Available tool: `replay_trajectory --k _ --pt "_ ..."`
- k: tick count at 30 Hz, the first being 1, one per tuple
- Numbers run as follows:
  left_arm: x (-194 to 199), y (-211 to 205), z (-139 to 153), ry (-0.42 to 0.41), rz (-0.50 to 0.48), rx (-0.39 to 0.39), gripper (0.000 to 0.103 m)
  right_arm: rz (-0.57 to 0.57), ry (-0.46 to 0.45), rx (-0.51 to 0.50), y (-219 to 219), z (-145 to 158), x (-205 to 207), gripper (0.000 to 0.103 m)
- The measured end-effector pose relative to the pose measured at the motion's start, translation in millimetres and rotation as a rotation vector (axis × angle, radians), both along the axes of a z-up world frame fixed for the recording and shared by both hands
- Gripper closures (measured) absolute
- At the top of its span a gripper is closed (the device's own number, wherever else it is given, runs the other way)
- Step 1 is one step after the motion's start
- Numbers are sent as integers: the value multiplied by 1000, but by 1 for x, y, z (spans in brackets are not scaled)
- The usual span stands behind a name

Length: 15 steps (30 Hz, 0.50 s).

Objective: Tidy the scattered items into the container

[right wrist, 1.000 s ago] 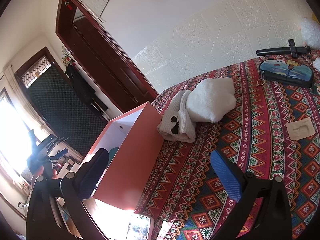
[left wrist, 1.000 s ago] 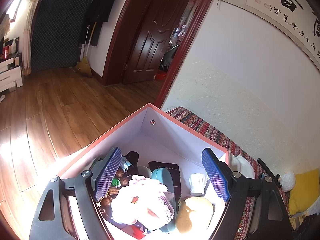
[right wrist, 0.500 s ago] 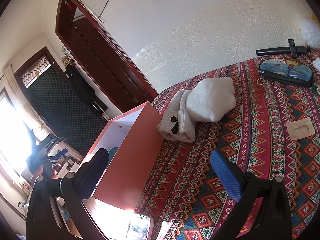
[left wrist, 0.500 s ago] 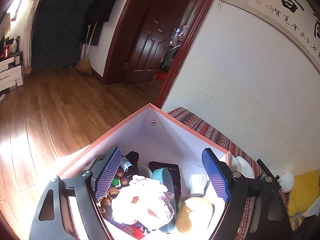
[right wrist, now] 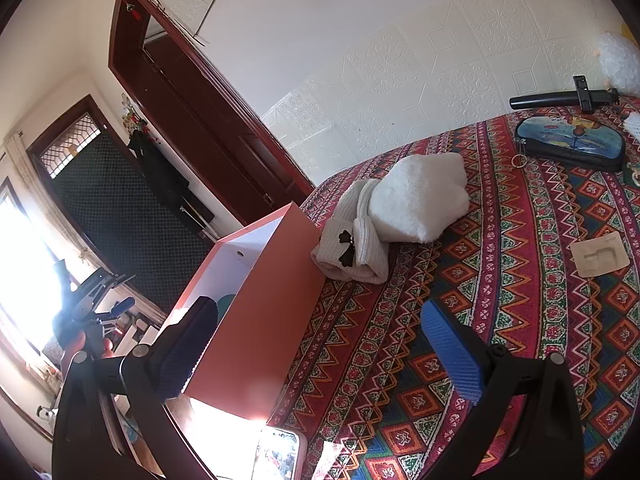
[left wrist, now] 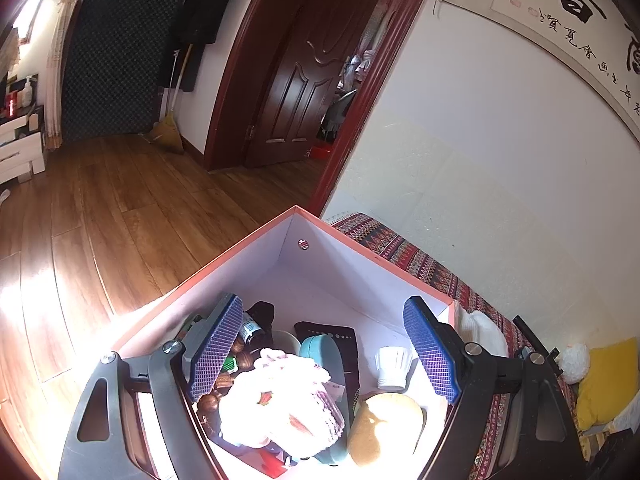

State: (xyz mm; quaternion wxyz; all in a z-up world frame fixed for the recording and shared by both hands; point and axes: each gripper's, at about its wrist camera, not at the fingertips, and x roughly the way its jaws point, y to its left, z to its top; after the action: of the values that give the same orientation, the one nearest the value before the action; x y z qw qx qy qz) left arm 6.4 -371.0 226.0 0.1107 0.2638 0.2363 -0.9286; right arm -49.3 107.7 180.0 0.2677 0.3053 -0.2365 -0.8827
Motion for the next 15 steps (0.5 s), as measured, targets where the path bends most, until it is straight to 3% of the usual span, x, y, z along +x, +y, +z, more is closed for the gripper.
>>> replay_trajectory --k 15 --pt "-2 1 0 -1 2 0 20 -2 -6 2 1 -2 0 1"
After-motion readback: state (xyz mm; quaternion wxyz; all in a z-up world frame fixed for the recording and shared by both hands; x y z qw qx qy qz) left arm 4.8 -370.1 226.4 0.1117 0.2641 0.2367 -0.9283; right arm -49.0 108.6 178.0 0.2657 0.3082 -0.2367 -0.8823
